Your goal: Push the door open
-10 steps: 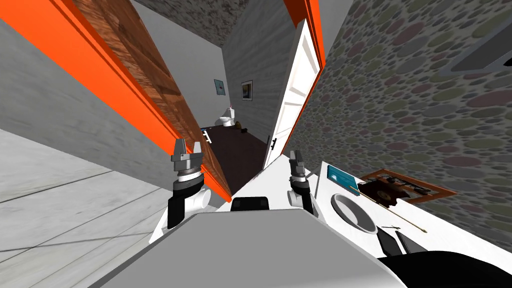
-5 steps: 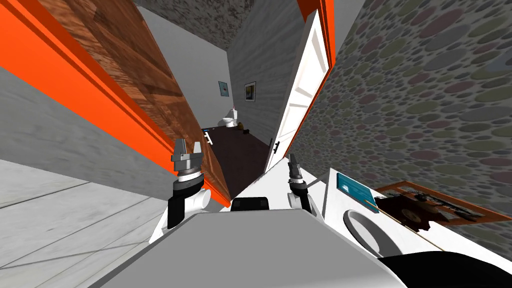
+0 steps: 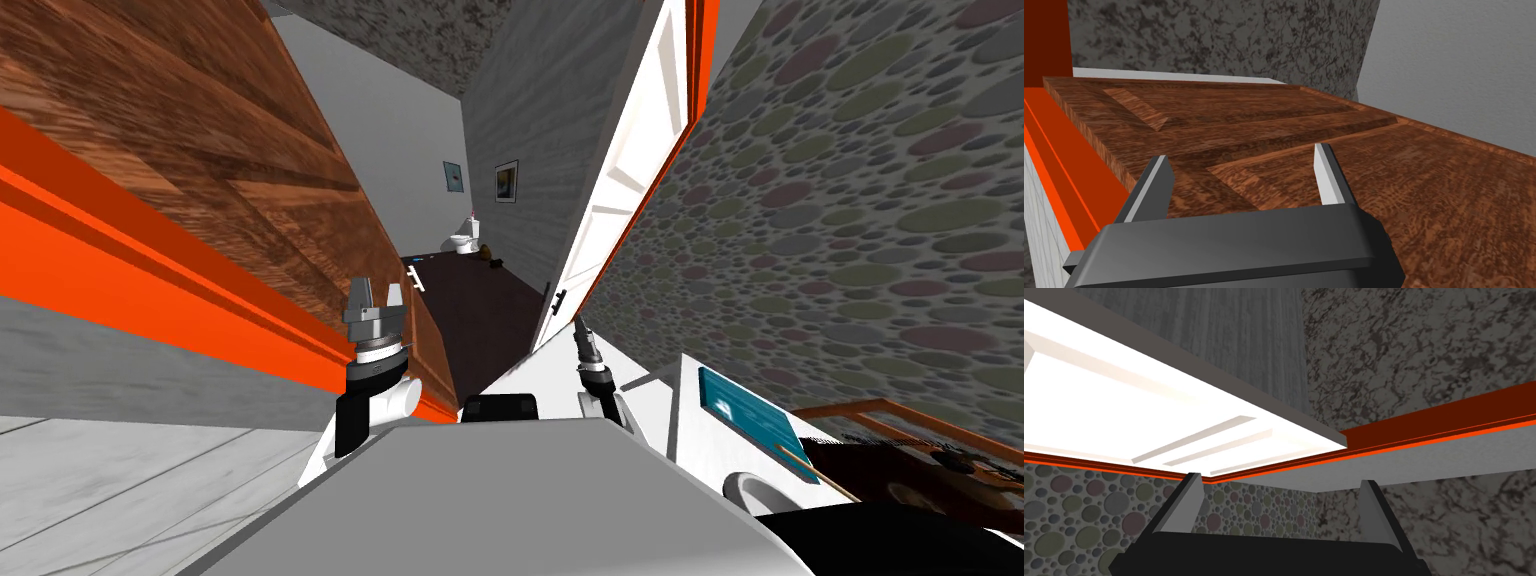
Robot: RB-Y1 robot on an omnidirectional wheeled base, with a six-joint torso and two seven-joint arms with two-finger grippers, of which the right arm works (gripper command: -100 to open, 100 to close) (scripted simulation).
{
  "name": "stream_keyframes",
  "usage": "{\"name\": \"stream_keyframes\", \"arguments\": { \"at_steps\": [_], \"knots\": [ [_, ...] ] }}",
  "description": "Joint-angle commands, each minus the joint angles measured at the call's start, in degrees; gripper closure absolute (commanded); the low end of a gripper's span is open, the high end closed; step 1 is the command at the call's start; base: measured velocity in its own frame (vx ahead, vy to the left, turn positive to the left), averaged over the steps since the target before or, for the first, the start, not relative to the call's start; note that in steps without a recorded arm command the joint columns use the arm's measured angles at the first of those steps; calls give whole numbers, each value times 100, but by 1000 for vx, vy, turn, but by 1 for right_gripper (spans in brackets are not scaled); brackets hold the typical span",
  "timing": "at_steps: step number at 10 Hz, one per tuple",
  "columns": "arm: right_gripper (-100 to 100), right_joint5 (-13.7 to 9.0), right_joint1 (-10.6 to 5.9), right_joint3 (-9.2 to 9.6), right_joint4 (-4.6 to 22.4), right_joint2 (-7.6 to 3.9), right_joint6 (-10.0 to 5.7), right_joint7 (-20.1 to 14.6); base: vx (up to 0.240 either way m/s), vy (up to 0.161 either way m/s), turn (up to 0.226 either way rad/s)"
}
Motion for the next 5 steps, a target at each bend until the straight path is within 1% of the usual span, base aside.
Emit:
{"name": "stream_keyframes", "arguments": {
  "at_steps": [1, 4, 5],
  "knots": [
    [-100, 75, -36, -16, 197, -13, -52, 189, 132, -42, 86],
    [-100, 167, -46, -55, 455, -48, -141, 417, 98, -19, 69],
    [-100, 228, -52, -82, 626, -72, -200, 569, 116, -38, 100]
  ]
}}
